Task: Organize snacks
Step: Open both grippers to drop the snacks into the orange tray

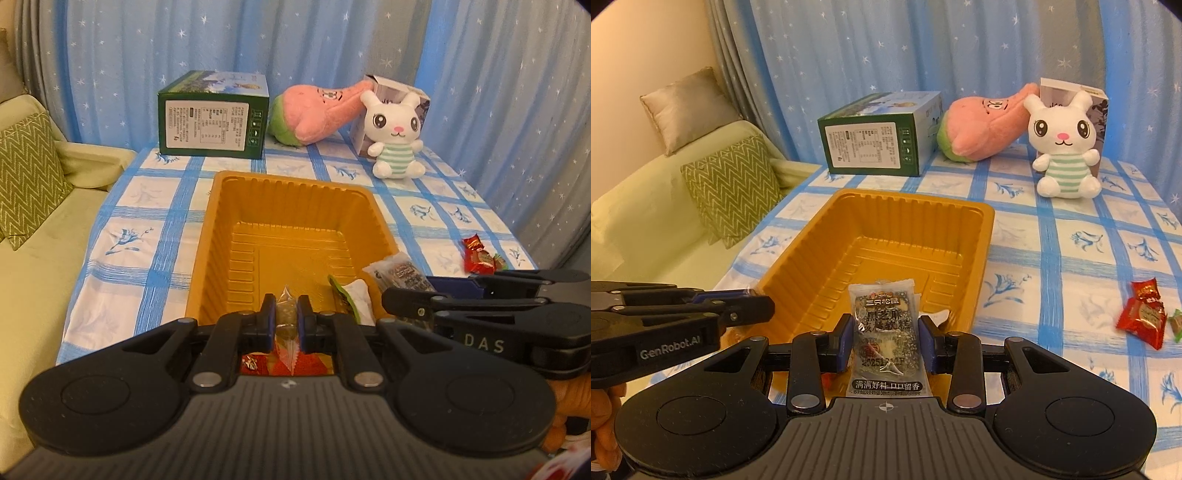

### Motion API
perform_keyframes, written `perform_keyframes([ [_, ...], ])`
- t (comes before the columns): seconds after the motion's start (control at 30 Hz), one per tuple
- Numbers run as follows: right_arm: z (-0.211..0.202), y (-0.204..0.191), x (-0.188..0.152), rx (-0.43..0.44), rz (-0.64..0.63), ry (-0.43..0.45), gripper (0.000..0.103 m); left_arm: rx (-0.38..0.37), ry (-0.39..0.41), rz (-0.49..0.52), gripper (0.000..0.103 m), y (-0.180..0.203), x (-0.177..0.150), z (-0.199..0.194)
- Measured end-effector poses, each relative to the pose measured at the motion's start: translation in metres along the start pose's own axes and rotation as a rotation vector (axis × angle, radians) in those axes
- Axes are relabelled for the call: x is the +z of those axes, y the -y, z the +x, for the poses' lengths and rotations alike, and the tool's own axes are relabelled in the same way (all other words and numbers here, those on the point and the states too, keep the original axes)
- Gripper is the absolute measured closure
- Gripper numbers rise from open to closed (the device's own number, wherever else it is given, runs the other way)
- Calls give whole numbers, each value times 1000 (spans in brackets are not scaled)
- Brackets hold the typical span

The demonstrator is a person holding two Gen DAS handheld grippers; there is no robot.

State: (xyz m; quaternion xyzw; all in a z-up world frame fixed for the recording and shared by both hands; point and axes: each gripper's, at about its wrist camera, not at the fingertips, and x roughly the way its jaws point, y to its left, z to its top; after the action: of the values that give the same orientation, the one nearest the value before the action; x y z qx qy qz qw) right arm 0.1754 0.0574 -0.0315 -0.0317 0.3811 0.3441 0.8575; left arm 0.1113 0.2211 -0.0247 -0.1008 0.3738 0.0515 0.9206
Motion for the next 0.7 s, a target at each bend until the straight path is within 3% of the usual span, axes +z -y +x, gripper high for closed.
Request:
perform_keyframes([
  [0.4, 22, 8, 5, -2, 30, -17, 65, -8, -20, 17, 93, -8, 9, 29],
  [0.47, 24, 9, 5, 2, 38, -20, 65, -7, -13, 12, 81, -11, 9, 31],
  [0.5, 25, 9, 5, 4, 40, -21, 65, -1, -12, 11, 69, -12, 10, 31],
  [0.7, 24, 13, 3, 3, 56, -28, 65, 25, 1, 2, 67, -22, 6, 21],
])
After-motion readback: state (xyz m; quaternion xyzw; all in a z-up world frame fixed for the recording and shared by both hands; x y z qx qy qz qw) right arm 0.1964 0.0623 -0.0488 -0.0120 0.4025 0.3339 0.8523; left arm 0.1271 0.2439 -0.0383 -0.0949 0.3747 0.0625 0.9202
